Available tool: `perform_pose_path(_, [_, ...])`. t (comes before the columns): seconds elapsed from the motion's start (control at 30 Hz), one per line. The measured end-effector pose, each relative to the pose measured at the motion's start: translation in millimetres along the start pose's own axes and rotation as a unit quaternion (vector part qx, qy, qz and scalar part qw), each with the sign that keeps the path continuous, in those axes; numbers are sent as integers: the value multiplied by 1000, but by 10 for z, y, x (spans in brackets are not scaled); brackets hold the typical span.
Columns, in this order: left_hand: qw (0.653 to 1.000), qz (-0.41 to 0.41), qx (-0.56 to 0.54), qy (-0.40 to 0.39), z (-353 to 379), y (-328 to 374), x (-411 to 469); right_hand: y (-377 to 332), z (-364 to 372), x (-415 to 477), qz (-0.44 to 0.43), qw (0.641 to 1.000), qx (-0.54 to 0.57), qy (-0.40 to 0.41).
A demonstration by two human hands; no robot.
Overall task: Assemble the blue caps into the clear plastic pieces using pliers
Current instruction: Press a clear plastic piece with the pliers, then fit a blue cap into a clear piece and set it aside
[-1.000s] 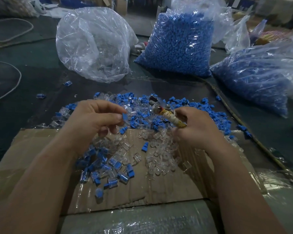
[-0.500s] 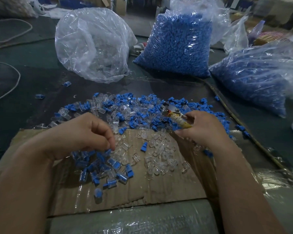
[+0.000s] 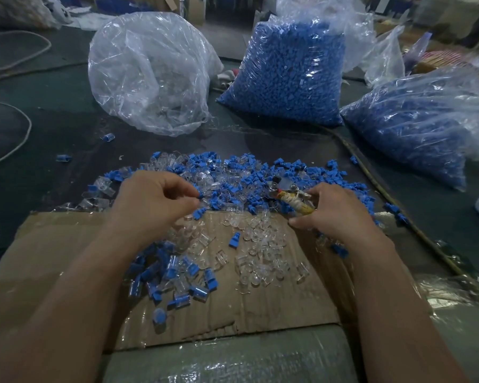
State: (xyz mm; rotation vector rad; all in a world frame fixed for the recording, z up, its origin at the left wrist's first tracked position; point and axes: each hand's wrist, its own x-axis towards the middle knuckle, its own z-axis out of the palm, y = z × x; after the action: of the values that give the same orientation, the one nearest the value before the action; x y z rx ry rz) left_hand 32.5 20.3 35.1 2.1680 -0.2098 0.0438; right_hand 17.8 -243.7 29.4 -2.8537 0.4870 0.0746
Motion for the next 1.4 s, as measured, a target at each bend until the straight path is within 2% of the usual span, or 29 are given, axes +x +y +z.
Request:
perform_pose_path(0.1, [986, 62, 140, 71, 189, 32, -36, -7, -11, -12, 0, 1000, -4, -16])
perform_pose_path(0.23, [961, 69, 265, 42, 349, 4, -36, -28, -9, -39, -11, 999, -24, -37])
perform_pose_path(0.47, [954, 35, 296, 8, 382, -47, -15, -65, -4, -76, -22, 997, -37, -63])
perform_pose_path(0.67, [964, 56, 260, -9, 363, -13, -21, -72, -9, -90, -29, 996, -44, -76])
perform_pose_path(0.83, [984, 94, 147, 18, 349, 68, -78, -69, -29, -106, -33, 996, -13, -79])
perform_pose_path(0.9, [987, 99, 125, 20, 351, 91, -91, -93, -52, -110, -44, 998, 15, -32])
perform_pose_path(1.0, [992, 90, 87, 17, 355, 110, -97, -204, -103, -181, -132, 975, 161, 81])
perform_pose_path(1.07, [995, 80, 53, 10, 357, 127, -102, -370, -116, -283, -200, 950, 233, 58])
perform_pose_path(1.17, [998, 68, 1, 1, 376, 149, -110, -573, -11, -391, -270, 931, 244, -11])
perform_pose_path(1.23, [998, 60, -21, 3, 396, 166, -116, -642, 50, -413, -291, 922, 256, -28])
perform_pose_path(1.4, [993, 44, -109, -8, 382, 177, -108, -671, 78, -436, -289, 902, 322, 2])
